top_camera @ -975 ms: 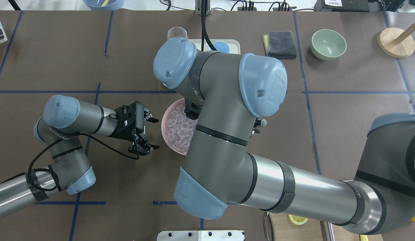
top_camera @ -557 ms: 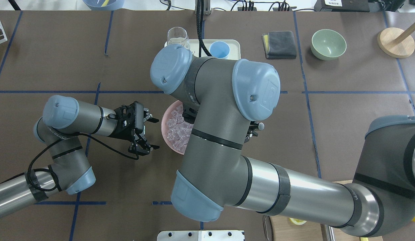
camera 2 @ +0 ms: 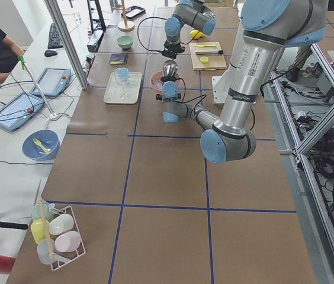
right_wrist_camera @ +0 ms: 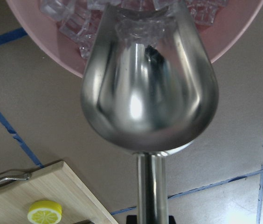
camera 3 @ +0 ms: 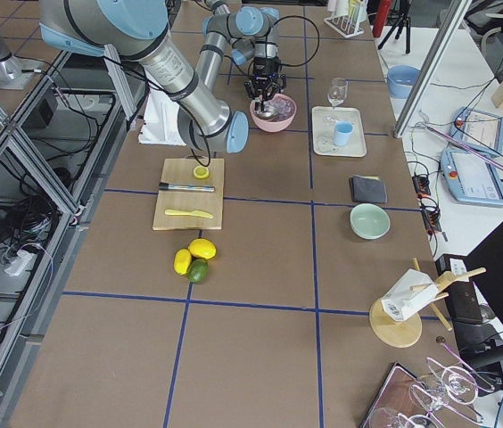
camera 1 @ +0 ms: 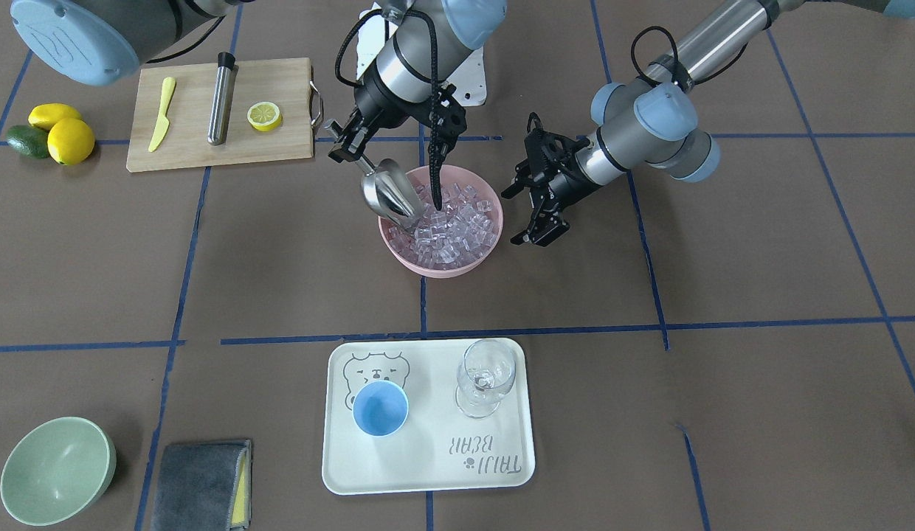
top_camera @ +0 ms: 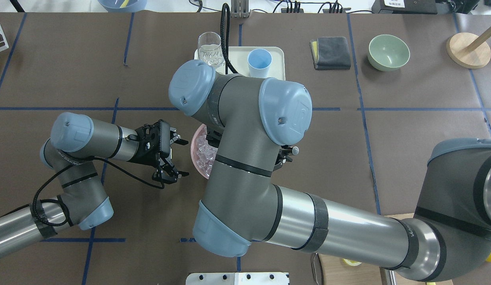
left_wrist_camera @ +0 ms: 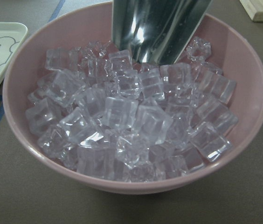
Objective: Put ice in cup with scoop
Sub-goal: 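Swing the right arm over and dip the scoop into the ice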
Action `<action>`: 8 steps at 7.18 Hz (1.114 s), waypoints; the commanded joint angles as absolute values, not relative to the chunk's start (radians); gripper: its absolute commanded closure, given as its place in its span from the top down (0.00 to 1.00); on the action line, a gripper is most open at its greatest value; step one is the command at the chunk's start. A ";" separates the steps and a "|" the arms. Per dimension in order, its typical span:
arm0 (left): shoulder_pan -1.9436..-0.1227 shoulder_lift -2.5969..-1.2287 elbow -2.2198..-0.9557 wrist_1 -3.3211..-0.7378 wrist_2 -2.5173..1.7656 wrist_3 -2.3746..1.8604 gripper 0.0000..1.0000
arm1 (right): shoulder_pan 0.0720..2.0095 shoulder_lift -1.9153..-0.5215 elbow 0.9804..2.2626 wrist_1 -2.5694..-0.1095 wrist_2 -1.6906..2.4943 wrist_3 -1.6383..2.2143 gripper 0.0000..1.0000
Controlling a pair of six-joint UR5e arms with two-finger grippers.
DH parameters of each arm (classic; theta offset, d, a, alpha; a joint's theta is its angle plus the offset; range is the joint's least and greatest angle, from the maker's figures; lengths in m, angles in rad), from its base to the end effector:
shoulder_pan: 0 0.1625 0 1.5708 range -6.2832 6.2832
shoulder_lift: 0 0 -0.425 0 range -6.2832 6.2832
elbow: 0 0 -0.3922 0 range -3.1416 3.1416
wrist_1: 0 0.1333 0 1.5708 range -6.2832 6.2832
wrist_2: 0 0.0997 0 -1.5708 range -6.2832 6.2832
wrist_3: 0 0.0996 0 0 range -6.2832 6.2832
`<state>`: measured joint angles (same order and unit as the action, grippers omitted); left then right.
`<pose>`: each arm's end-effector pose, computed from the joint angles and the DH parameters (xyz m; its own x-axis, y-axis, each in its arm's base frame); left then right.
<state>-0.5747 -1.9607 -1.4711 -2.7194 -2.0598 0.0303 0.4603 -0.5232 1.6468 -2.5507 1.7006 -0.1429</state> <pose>0.4882 -0.4192 0.3561 0.0856 0.9958 -0.0318 -0.1131 0.0414 0.9927 -0.5294 -0.3969 0.1047 0.2933 -0.9501 0.1064 0.9380 0.3075 0.1600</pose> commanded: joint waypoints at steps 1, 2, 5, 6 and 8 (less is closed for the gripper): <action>-0.572 -1.963 -1.471 -2.711 -2.057 0.028 1.00 | 0.448 -0.535 1.644 -2.525 1.701 -0.141 0.00; -0.572 -1.983 -1.470 -2.701 -2.034 0.023 1.00 | 0.436 -0.538 1.644 -2.522 1.703 -0.123 0.00; -0.572 -1.997 -1.468 -2.697 -2.014 0.021 1.00 | 0.431 -0.607 1.658 -2.393 1.713 -0.095 0.00; -0.572 -2.000 -1.468 -2.697 -2.014 0.021 1.00 | 0.431 -0.609 1.667 -2.391 1.713 -0.095 0.00; -0.572 -2.000 -1.468 -2.697 -2.014 0.021 1.00 | 0.443 -0.620 1.677 -2.343 1.727 -0.094 0.00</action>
